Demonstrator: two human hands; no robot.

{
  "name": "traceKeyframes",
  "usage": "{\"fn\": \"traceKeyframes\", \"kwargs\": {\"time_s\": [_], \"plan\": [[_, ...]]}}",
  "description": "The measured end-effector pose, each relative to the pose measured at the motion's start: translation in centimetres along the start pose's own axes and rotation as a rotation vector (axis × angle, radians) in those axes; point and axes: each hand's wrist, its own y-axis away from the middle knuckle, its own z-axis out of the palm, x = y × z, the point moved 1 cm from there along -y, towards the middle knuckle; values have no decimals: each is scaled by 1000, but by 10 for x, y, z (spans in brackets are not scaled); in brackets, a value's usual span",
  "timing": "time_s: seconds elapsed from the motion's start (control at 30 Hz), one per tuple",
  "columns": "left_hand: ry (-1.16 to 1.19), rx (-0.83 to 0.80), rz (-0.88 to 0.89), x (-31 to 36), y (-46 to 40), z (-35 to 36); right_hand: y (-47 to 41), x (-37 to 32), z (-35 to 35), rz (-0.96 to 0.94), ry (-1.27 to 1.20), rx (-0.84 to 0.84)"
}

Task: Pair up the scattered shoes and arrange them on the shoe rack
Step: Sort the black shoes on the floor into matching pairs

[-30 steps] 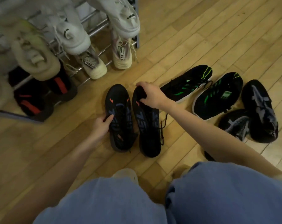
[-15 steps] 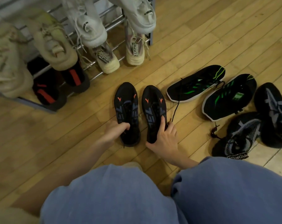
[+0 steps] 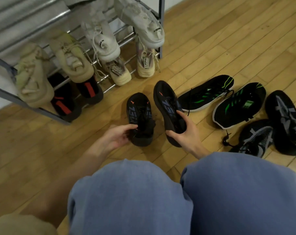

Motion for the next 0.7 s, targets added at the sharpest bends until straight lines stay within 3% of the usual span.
{"fn": "traceKeyframes", "kwargs": {"time_s": [0.33,0.7], "plan": [[-140,-123,418,53,55,12,-25,-59,-55,-291,-50,377],[-90,174,961,150,137,-17,-78,-180,-103,-632,-81,437]]}}
